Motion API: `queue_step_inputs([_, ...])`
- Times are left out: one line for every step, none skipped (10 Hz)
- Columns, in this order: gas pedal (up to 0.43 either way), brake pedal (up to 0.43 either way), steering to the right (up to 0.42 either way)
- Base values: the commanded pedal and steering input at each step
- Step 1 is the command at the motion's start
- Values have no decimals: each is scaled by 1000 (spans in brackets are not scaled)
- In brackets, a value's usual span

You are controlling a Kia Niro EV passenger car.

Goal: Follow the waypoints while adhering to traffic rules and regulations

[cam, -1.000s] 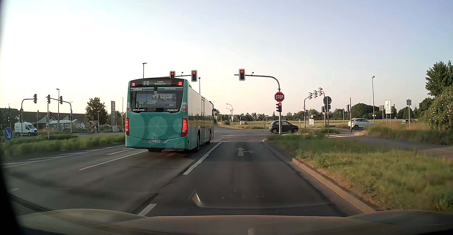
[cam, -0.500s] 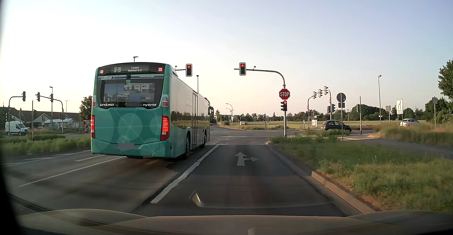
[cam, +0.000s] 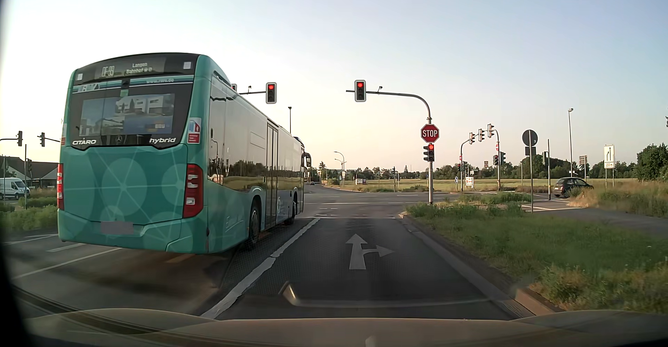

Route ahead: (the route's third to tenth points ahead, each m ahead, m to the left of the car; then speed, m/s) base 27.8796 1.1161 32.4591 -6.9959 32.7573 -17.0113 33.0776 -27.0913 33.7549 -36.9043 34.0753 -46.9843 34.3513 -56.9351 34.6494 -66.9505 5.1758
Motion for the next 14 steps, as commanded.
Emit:
queue_step_inputs([0, 220, -7])
queue_step_inputs([0, 220, -6])
queue_step_inputs([0, 213, -6])
queue_step_inputs([0, 220, -5])
queue_step_inputs([0, 220, -3])
queue_step_inputs([0, 220, 1])
queue_step_inputs([0, 220, 4])
queue_step_inputs([0, 220, 8])
queue_step_inputs([0, 220, 9])
queue_step_inputs([0, 226, 12])
queue_step_inputs([0, 226, 14])
queue_step_inputs([0, 232, 14])
queue_step_inputs([0, 226, 14])
queue_step_inputs([0, 232, 12])
